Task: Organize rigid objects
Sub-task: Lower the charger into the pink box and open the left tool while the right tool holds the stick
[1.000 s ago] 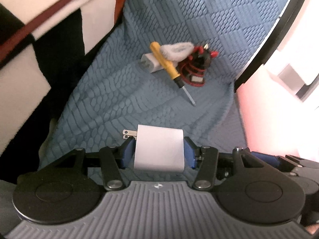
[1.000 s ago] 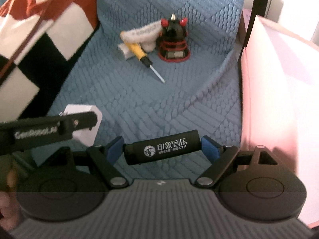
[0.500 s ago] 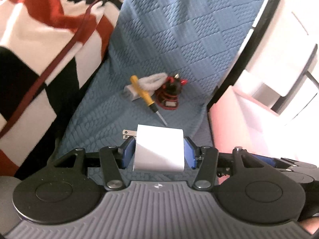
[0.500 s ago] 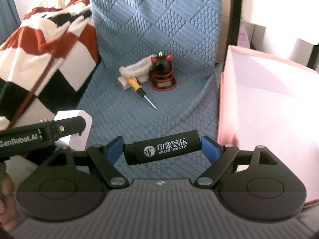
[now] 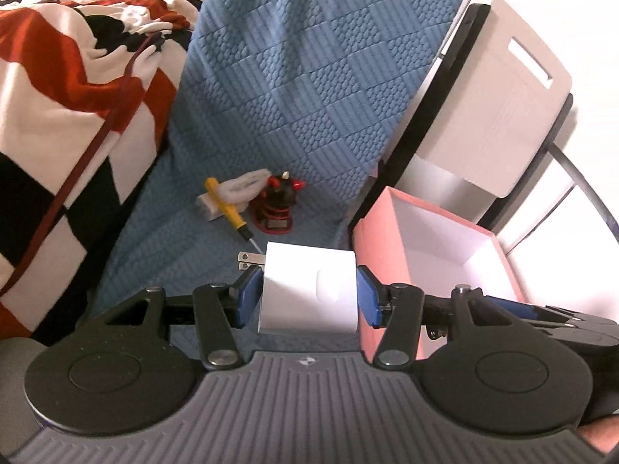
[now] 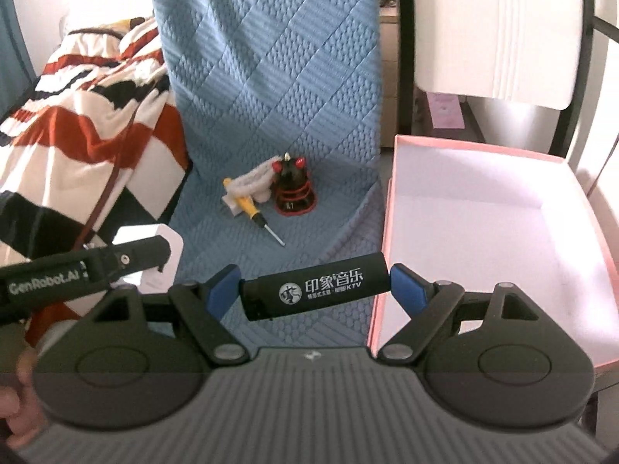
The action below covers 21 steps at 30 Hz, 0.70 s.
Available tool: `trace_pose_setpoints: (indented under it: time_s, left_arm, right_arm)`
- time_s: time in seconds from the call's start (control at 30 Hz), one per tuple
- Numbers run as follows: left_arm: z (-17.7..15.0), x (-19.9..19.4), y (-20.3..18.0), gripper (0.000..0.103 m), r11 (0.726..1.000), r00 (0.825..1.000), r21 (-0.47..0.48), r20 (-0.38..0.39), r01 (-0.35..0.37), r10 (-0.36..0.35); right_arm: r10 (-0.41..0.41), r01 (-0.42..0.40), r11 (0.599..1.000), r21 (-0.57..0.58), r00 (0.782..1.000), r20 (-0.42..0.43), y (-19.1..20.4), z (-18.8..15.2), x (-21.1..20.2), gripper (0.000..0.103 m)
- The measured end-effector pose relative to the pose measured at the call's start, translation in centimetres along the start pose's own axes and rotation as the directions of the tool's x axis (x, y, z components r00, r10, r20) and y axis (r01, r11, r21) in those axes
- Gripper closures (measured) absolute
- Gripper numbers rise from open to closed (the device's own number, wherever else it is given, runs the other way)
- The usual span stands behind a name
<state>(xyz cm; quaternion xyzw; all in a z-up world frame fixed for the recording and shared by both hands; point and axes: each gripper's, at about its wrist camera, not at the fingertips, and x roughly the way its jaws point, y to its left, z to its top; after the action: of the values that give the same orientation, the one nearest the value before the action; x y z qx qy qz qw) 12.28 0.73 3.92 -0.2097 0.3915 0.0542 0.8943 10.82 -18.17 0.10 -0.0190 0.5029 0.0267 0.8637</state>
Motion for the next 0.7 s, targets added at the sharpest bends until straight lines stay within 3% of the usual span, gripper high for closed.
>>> trace_pose_setpoints:
  time_s: [0.17, 0.43, 0.7]
  left_arm:
    - [0.1, 0.7, -2.0, 0.045, 1.0, 0.999, -0.006, -0.027, 0.024, -0.024]
    - [0.7, 2.0, -8.5, 0.045, 0.995, 0.996, 0.063, -0.044, 0.079, -0.076]
    - [0.6, 6.3, -13.7, 0.045, 0.99, 0.99, 0.091, -0.099, 0.112, -0.103]
  right_arm:
    - [-0.017, 0.018, 1.0, -0.012, 1.0, 0.014, -1.8, 0.9, -1.6, 0.017]
    - [-0.081, 0.08, 0.996, 0.036, 0.996, 0.039, -6.9, 1.7, -4.6, 0.017]
    - [-0.127, 0.127, 0.987, 0.101, 0.992, -0.009, -12.8, 1.1, -5.0, 0.017]
